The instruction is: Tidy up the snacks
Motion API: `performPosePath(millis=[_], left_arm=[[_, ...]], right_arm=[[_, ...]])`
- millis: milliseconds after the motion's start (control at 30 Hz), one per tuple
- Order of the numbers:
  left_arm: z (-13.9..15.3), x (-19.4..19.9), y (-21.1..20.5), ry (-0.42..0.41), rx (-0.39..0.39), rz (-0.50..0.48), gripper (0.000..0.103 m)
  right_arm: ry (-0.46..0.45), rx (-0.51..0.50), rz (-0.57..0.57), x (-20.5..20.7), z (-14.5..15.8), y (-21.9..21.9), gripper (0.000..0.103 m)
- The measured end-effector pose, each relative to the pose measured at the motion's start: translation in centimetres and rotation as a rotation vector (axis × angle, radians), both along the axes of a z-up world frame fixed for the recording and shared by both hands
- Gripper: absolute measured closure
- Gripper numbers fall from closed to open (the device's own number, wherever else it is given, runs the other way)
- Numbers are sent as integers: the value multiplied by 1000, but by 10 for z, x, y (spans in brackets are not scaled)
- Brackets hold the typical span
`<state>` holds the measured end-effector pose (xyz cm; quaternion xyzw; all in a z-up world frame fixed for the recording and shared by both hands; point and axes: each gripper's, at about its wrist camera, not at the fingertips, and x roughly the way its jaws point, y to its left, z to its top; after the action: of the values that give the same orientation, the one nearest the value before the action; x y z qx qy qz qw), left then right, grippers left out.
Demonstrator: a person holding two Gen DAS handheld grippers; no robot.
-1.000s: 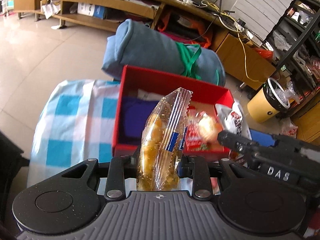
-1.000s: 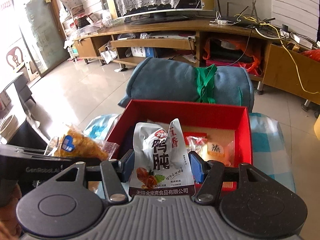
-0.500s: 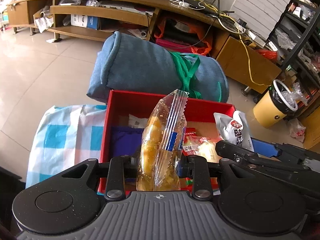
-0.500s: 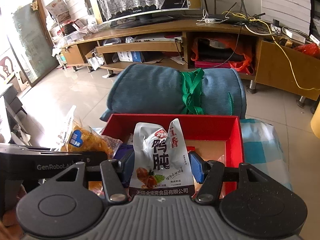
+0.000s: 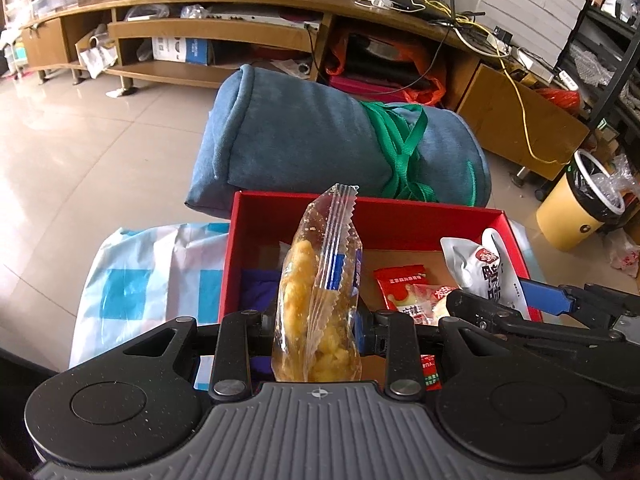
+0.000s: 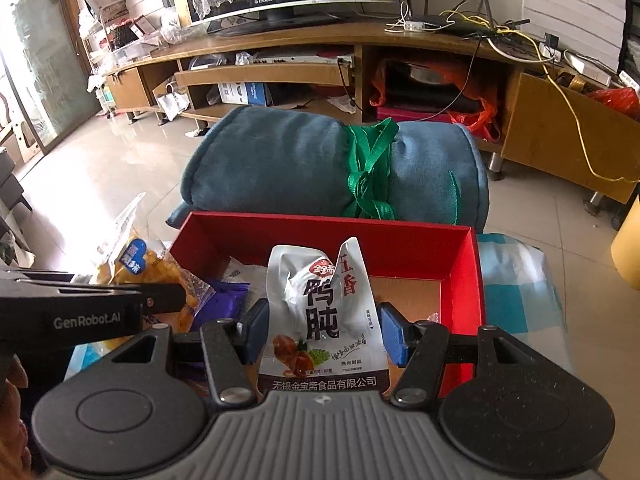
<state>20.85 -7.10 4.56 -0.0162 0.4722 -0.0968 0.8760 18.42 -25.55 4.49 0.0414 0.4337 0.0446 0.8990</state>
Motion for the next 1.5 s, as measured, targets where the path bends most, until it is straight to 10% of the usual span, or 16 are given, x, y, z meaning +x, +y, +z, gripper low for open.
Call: performPosePath(millis=[1500], left_arm=[[-38, 43, -26, 56, 16, 20, 61]], right_arm=[[75, -34, -11, 35, -38, -3, 51]])
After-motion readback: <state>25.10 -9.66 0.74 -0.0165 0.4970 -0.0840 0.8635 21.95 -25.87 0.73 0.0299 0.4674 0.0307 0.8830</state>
